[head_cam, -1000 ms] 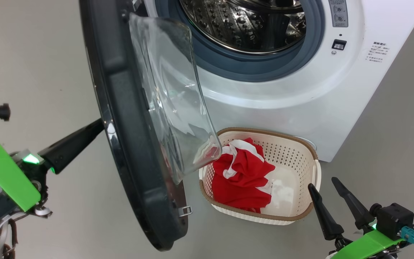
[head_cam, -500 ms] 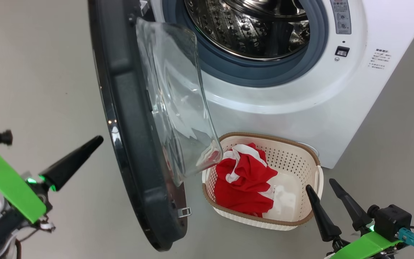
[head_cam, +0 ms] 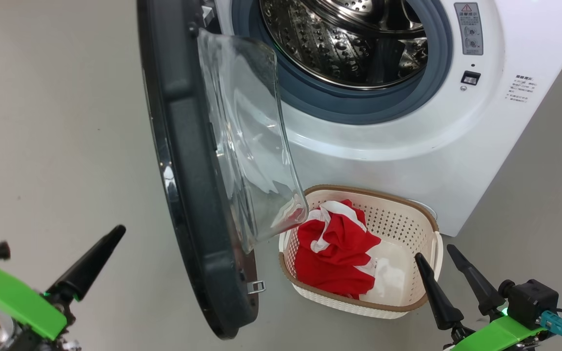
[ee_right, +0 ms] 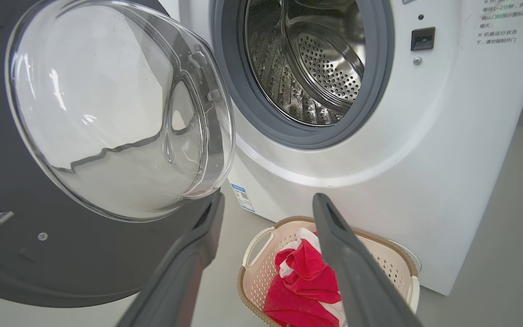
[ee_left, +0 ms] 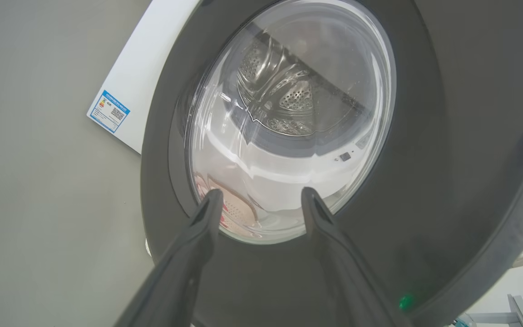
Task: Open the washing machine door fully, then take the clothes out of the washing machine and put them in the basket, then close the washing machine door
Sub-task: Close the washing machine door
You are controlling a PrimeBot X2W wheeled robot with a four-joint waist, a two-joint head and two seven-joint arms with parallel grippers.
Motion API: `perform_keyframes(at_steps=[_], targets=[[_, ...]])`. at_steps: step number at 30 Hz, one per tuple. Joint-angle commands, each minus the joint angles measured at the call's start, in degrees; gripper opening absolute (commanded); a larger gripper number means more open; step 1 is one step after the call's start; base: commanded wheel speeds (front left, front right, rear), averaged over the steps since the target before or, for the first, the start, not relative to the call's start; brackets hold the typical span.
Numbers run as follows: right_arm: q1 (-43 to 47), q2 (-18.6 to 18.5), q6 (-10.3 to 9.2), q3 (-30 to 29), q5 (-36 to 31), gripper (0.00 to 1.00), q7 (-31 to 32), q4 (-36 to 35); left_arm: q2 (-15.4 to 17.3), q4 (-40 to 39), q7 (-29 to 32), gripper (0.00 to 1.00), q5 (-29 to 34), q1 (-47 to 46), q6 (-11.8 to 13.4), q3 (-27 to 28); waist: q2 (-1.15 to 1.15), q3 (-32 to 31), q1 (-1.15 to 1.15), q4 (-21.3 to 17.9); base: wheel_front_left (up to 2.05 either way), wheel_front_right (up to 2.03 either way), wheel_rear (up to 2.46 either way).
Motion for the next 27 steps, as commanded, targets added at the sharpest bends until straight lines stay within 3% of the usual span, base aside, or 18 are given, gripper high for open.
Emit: perform_keyframes(at_steps=[1,19,27], targets=[[0.2,-0.7,0.37,0.9,0.3,1.0,-0.4,-1.3,2.3,-0.3,-2.2,0.97,0.5,0.1,-0.4,2.2,0.0,-0.1,0.0,0.1,0.0,0.0,0.0],[0.0,-1.0,0.37,1.0,0.5,1.0,-0.4,-0.8,0.0,6.9,-21.7,1.0,2.6,6.1,-0.4,-4.0,0.0,0.0,0.0,0.1,0.0,0.0,0.0],[0.0,-1.2,0.37,0.7,0.5,1.0,-0.4,-0.8,-1.4,10.1,-31.8,1.0,5.3,7.3,-0.4,-9.5,0.0,0.1,0.0,0.0,0.0,0.0,0.0]])
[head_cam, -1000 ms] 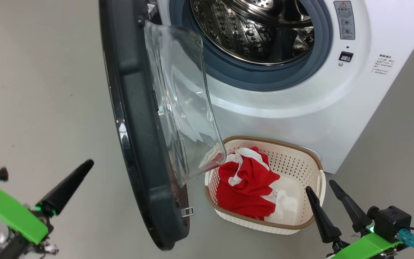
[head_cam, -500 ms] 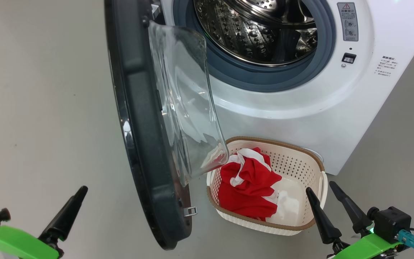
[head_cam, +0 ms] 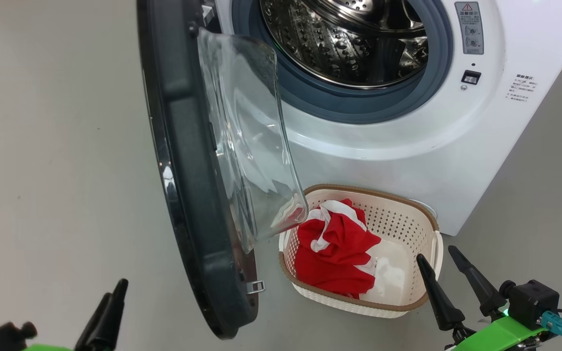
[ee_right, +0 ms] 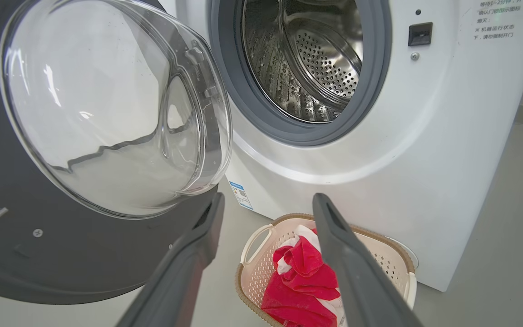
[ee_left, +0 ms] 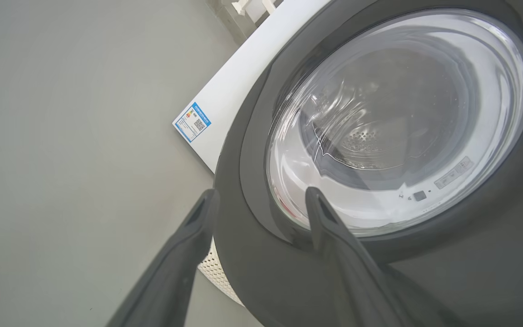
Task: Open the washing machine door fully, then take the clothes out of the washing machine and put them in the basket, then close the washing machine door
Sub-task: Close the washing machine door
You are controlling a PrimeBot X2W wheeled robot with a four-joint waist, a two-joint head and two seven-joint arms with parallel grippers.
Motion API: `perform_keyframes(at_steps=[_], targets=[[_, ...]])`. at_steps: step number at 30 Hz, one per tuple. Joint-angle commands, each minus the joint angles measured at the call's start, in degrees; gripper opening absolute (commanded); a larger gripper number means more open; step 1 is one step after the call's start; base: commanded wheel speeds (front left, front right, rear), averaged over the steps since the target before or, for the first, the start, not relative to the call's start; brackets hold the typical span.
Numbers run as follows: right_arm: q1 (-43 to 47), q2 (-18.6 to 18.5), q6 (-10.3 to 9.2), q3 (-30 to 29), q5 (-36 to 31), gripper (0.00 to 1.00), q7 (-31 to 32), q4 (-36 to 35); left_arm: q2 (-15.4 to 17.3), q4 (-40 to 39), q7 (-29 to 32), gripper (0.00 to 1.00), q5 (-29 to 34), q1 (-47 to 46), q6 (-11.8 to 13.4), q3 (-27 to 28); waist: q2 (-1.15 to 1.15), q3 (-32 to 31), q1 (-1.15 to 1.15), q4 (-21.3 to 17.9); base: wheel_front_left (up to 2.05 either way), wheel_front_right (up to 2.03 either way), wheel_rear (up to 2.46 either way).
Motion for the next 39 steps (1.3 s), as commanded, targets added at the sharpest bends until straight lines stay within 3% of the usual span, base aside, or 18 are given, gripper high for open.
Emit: perform_keyframes(at_steps=[1,7,11,26,32,39], targets=[[-0.1,-1.0,0.37,0.7,0.5,1.0,-0.4,-1.2,1.1,-0.6,-1.8,1.0,0.8,-0.4,-0.4,1.3,0.0,0.0,0.0,0.0,0.0,0.0,0.0],[-0.1,-1.0,0.37,0.5,0.5,1.0,-0.4,-1.2,1.6,1.6,-9.1,1.0,5.1,-1.0,-0.4,-3.9,0.0,0.0,0.0,-0.1,0.0,0.0,0.0],[-0.1,-1.1,0.37,-0.2,0.5,1.0,-0.4,-1.3,1.4,3.6,-10.9,1.0,10.9,-1.5,-0.4,-4.2,0.0,-0.1,0.0,-0.2,0.0,0.0,0.0],[0.5,-0.9,0.37,-2.9,0.4,1.0,-0.4,-1.9,-12.6,-3.3,-11.1,1.0,51.6,2.9,-0.4,15.7,0.0,-0.9,0.0,-0.2,0.0,0.0,0.0],[0.8,-0.8,0.37,-3.2,0.4,1.0,-0.4,-2.0,-15.8,-6.9,-11.1,1.0,60.2,4.8,-0.4,19.3,0.0,-1.3,0.0,-0.4,0.0,0.0,0.0],[1.2,-0.7,0.37,-3.5,0.3,1.0,-0.4,-2.1,-17.1,-7.1,-11.1,1.0,63.2,6.8,-0.4,19.7,0.0,-1.4,0.0,-0.7,0.0,0.0,0.0]])
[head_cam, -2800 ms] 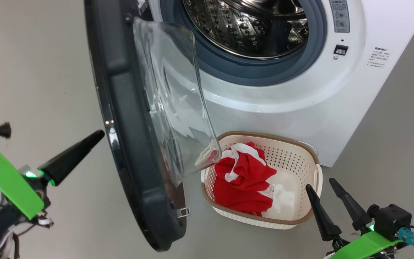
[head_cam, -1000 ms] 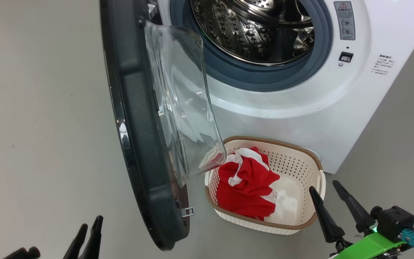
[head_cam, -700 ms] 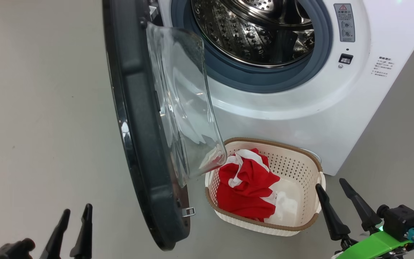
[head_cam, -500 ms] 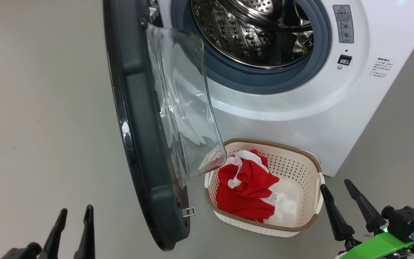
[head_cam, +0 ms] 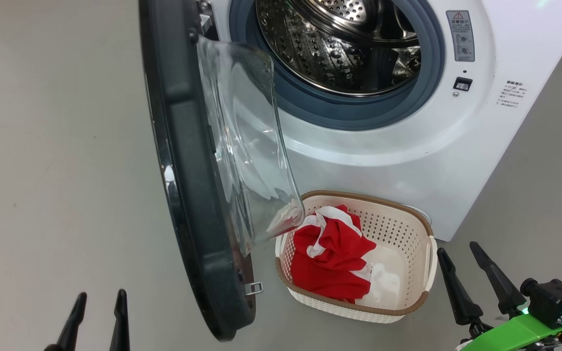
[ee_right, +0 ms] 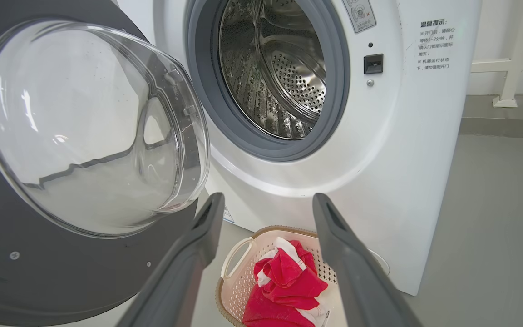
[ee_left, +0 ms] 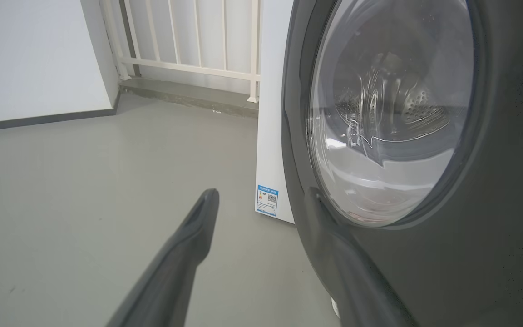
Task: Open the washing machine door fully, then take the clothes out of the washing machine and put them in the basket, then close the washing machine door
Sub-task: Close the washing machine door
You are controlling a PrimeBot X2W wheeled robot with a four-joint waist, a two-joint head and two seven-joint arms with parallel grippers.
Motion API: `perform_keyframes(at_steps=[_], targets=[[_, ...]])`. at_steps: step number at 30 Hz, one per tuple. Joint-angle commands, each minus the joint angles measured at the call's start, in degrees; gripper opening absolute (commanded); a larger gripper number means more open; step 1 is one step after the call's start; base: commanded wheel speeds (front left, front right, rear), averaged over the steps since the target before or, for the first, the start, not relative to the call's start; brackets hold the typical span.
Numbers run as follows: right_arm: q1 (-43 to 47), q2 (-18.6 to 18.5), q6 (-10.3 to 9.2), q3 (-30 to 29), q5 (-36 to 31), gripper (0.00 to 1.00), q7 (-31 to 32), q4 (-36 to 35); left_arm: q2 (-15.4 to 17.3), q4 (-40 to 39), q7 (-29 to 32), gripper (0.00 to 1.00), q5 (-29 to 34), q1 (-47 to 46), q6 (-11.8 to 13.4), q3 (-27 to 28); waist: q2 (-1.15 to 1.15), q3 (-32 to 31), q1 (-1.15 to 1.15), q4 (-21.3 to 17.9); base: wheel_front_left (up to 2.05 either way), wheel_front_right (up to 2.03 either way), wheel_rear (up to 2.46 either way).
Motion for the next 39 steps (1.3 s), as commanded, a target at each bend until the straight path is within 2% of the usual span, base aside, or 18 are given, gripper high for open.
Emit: perform_keyframes(at_steps=[1,20,25,27,28,29,30,32,33,35,39], targets=[[0.2,-0.7,0.37,0.6,0.3,1.0,-0.4,-1.5,0.4,-1.0,-0.7,1.0,0.4,-0.4,0.0,1.8,0.0,0.1,0.0,0.0,0.0,0.0,0.0],[0.2,-0.5,0.37,0.3,0.2,1.0,-0.4,-1.6,0.3,-1.5,-0.7,1.0,-1.1,-1.1,0.0,2.0,0.0,0.2,0.0,0.1,0.0,0.0,0.0],[0.2,-0.5,0.37,0.3,0.2,1.0,-0.4,-1.6,0.3,-2.6,-0.7,1.0,-4.4,-2.0,0.0,2.4,0.0,0.2,0.0,0.2,0.0,0.0,0.0],[0.1,-0.5,0.37,0.4,0.2,1.0,-0.4,-1.6,0.3,-3.5,-0.7,0.99,-8.4,-2.9,0.0,2.3,0.0,0.3,0.0,0.2,0.0,0.0,0.0],[0.0,-0.5,0.37,0.4,0.2,1.0,-0.4,-1.5,0.3,-3.9,-0.7,0.87,-9.7,-3.3,0.0,2.3,0.0,0.3,0.0,0.2,0.0,0.0,0.0],[0.0,-0.5,0.37,0.4,0.2,1.0,-0.4,-1.5,0.3,-4.2,-0.7,0.6,-11.2,-3.7,0.0,2.2,0.0,0.4,0.0,0.2,0.0,0.0,0.0],[-0.1,-0.5,0.37,0.5,0.2,1.0,-0.4,-1.5,0.3,-4.6,-0.7,0.44,-12.4,-4.0,0.0,2.1,0.0,0.4,0.0,0.2,0.0,0.0,0.0],[-0.2,-0.4,0.37,0.5,0.2,1.0,-0.4,-1.4,0.9,-5.1,-0.7,0.17,-15.4,-4.7,0.0,1.5,0.0,0.4,0.0,0.0,0.0,0.0,0.0],[-0.2,-0.4,0.37,0.5,0.2,1.0,-0.4,-1.4,1.3,-5.2,-0.7,0.0,-17.5,-5.1,0.0,1.1,0.0,0.4,0.0,0.0,0.0,0.0,0.0],[-0.2,-0.3,0.37,0.6,0.2,1.0,-0.4,-1.4,2.2,-5.2,-0.7,0.0,-23.3,-5.8,0.0,0.1,0.0,0.4,0.0,-0.2,0.0,0.0,0.0],[-0.3,0.0,0.37,0.8,0.2,1.0,-0.4,-1.3,5.0,-5.9,-0.7,0.0,-38.8,-7.1,0.0,-2.5,0.0,0.4,0.0,-0.7,0.0,0.0,0.0]])
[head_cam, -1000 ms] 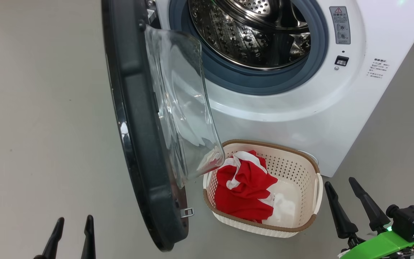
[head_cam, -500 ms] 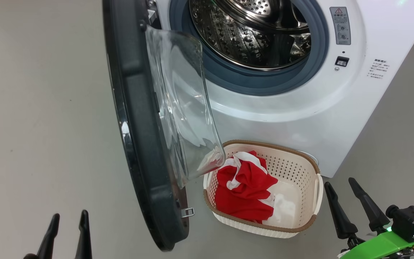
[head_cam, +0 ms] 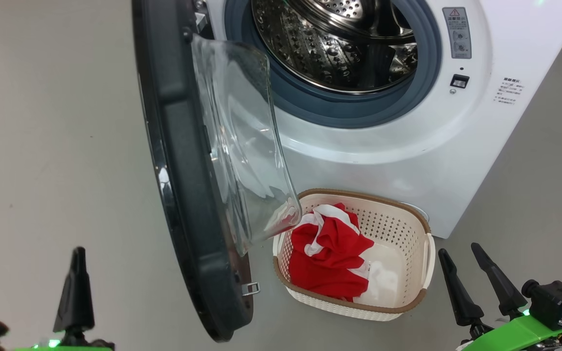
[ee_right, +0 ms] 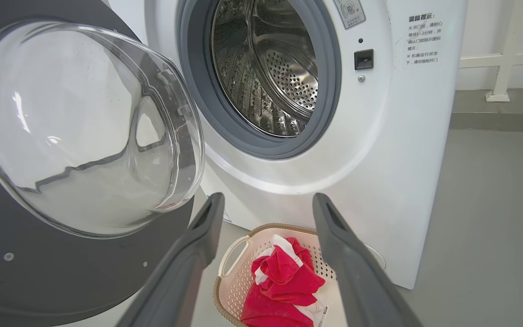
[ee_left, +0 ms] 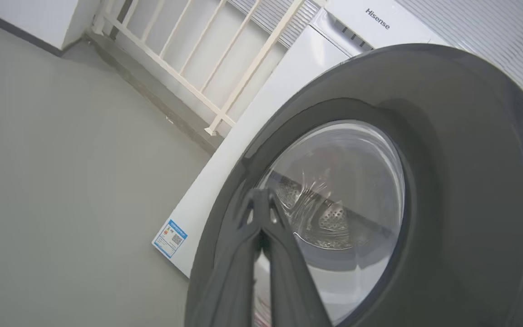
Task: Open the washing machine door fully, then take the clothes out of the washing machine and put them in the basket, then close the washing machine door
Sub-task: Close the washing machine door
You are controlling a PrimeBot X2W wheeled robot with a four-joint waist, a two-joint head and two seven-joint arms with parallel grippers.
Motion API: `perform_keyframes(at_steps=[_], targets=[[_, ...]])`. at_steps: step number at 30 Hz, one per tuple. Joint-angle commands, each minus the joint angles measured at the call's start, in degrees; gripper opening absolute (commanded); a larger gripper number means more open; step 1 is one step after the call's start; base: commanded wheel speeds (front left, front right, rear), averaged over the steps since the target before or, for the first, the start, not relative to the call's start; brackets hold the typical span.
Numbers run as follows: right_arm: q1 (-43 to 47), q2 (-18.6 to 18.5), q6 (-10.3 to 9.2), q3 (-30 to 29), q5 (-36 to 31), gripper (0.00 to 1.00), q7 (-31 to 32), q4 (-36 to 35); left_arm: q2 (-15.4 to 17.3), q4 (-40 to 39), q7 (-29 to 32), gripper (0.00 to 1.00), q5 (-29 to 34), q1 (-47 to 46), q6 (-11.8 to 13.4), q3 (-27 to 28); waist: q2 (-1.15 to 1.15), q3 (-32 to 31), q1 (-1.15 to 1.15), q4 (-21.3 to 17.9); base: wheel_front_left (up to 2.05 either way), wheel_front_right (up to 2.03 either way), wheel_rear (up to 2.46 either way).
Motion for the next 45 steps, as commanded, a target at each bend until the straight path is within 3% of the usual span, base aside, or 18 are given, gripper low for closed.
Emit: perform_keyframes(at_steps=[1,5,9,17,24,32,40,45], targets=[[-0.7,-0.5,0.37,1.5,0.2,1.0,-0.4,-1.2,3.4,-2.4,-0.7,0.0,-7.5,-2.5,0.0,0.3,0.0,0.1,0.0,-0.4,0.0,0.0,0.0],[-0.8,-0.4,0.37,1.6,0.2,1.0,-0.4,-1.3,8.5,-5.5,-0.1,0.0,-23.0,-2.5,0.0,-4.9,0.0,0.2,0.0,-0.9,0.0,0.0,0.0],[-0.7,-0.3,0.37,1.5,0.2,1.0,-0.4,-1.3,12.7,-10.7,4.5,0.0,-36.1,-1.7,0.0,-8.9,0.0,0.4,0.0,-1.3,0.0,0.0,0.0],[-1.0,-0.5,0.37,1.3,0.2,1.0,-0.4,-1.4,14.4,-18.1,15.7,0.0,-49.4,-0.2,0.0,-7.8,0.0,0.9,0.0,-1.7,0.0,0.0,0.0],[-1.3,-0.7,0.37,1.4,0.1,1.0,-0.4,-1.4,12.1,-18.6,27.6,0.0,-52.5,0.8,0.0,-3.3,0.0,1.3,0.0,-2.1,0.0,0.0,0.0],[-1.5,-0.7,0.37,1.6,0.2,1.0,-0.4,-1.5,7.0,-18.2,38.3,0.0,-51.2,0.2,0.0,-0.1,0.0,1.6,0.0,-3.2,0.0,0.0,0.0],[-2.1,-0.6,0.37,1.7,0.2,1.0,-0.4,-1.6,2.3,-18.4,43.4,0.0,-47.4,-2.3,0.0,1.2,0.0,2.4,0.0,-4.8,0.0,0.0,0.0],[-2.5,-0.4,0.37,1.6,0.1,1.0,-0.4,-1.6,0.0,-18.0,42.3,0.0,-44.6,-5.3,0.0,0.6,0.0,3.1,0.0,-5.9,0.0,0.0,0.0]])
